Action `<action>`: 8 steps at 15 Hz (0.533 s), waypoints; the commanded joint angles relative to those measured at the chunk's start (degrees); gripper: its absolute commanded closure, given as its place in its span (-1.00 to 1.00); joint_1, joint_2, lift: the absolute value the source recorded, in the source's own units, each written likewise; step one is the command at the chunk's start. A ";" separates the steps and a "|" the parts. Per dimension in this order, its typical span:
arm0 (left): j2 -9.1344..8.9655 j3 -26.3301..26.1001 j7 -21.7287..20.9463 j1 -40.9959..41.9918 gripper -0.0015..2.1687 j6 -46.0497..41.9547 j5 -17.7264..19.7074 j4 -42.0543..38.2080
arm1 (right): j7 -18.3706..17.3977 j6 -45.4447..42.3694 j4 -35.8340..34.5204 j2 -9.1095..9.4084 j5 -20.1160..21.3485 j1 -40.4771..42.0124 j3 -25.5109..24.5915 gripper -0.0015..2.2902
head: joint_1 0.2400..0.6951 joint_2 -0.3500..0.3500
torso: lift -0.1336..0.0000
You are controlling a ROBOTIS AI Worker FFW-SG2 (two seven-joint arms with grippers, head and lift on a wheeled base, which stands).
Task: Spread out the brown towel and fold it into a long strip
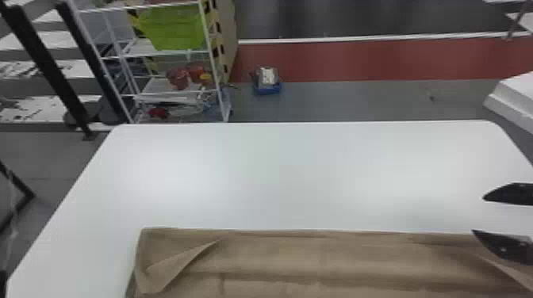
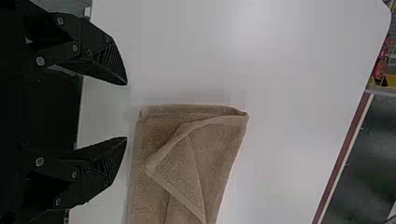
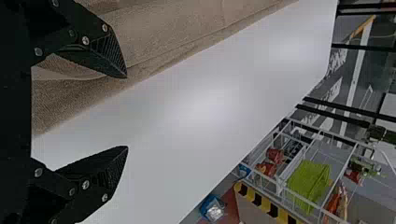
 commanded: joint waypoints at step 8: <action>-0.15 -0.29 0.27 0.48 -0.48 1.10 -1.01 -1.28 | 0.27 -10.84 9.95 -2.57 7.53 -3.16 7.87 -0.58 | 1.00 0.42 | -0.84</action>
